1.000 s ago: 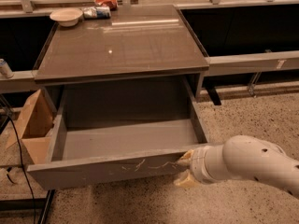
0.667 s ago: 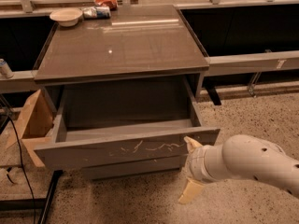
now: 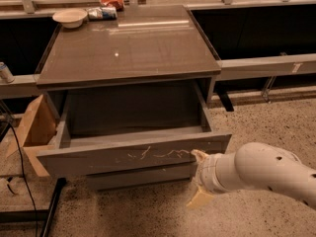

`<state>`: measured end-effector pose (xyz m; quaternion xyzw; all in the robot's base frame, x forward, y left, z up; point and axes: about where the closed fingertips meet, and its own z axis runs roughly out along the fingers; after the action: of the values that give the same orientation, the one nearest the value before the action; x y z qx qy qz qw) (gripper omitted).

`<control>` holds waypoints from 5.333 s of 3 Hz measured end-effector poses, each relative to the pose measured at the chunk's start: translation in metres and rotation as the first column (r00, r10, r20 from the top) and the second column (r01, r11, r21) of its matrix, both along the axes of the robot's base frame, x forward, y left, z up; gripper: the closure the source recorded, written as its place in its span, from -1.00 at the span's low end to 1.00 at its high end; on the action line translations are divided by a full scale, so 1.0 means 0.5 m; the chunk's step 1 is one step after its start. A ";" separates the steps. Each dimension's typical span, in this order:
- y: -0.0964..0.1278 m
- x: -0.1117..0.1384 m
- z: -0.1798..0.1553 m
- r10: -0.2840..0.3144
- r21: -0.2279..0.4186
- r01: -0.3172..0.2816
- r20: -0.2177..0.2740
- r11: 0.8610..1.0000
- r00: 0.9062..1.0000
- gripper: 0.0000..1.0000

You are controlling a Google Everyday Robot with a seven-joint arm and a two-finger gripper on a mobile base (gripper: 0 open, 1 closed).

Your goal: Close top drawer

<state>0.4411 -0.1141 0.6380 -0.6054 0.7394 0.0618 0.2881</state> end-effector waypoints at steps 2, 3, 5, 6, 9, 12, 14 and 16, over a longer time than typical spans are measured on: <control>0.015 0.015 0.001 0.012 0.003 -0.012 0.029 1.000 1.000 0.47; 0.031 0.033 0.000 0.028 0.011 -0.029 0.054 1.000 0.998 0.93; 0.087 0.094 -0.015 0.070 0.041 -0.074 0.101 0.996 0.992 1.00; 0.114 0.127 -0.027 0.080 0.052 -0.088 0.125 0.995 0.989 1.00; 0.125 0.145 -0.031 0.076 0.056 -0.086 0.150 0.995 0.986 0.14; 0.125 0.145 -0.031 0.076 0.056 -0.086 0.150 0.995 0.986 -1.00; 0.131 0.153 -0.034 0.075 0.048 -0.084 0.172 0.995 0.982 -0.45; 0.128 0.216 -0.024 0.060 0.003 -0.063 0.287 0.998 0.956 0.45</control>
Offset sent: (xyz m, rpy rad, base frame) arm 0.0068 0.0054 -0.0004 0.0009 -0.0335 0.0042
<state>0.5491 -0.0502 0.6258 -0.6289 0.6702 -0.0132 0.3939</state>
